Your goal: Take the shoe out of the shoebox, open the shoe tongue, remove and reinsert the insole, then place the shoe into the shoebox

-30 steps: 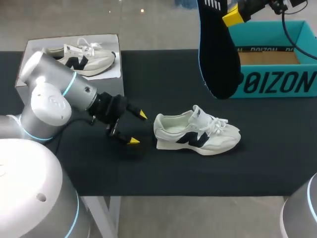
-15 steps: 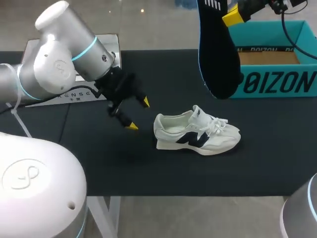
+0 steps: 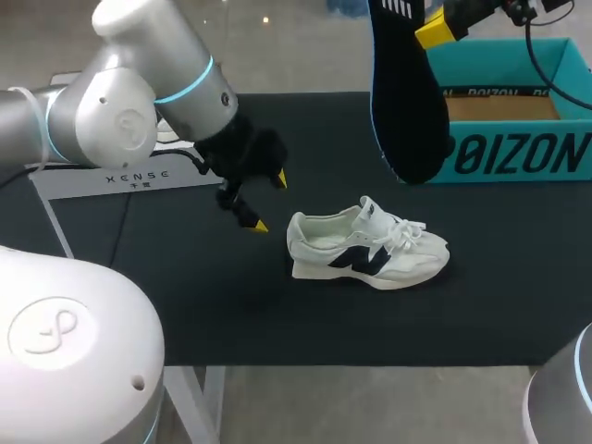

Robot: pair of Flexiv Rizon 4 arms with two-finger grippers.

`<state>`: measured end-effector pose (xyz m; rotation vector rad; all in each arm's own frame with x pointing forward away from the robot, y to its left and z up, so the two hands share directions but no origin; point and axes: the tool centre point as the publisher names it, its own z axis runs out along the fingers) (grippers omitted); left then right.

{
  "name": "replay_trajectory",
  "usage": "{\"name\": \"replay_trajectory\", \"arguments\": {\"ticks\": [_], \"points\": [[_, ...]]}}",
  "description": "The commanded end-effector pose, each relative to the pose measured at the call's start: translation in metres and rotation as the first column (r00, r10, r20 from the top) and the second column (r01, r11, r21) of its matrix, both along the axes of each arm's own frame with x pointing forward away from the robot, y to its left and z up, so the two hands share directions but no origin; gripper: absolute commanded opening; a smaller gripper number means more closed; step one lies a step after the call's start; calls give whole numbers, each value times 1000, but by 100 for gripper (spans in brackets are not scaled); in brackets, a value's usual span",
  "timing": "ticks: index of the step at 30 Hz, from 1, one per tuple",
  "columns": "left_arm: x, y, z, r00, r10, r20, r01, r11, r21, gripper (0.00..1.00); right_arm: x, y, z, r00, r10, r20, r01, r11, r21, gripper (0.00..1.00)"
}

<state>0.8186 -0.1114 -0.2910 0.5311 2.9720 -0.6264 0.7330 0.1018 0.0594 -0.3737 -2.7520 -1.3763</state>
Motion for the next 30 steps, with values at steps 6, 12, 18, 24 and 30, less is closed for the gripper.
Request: {"name": "replay_trajectory", "arguments": {"ticks": [6, 12, 18, 24, 30], "points": [[-6, 5, 1, 1000, 6, 16, -5, 1000, -13, 100, -6, 0, 9, 1000, -11, -13, 11, 1000, -6, 0], [-6, 5, 1, 1000, 6, 16, -5, 1000, -13, 100, -22, -3, 23, 999, -34, -23, 34, 999, -28, 0], [-6, 5, 1, 1000, 6, 16, -5, 1000, -13, 100, -32, -4, 28, 999, -45, -13, 44, 999, -24, 0], [-6, 5, 1, 1000, 6, 16, -5, 1000, -13, 100, -32, -3, 27, 999, -49, -16, 48, 998, -27, 0], [1, -16, 14, 997, -24, 76, 28, 999, -44, 100, -32, -3, 27, 999, -49, -16, 48, 998, -27, 0]]}}
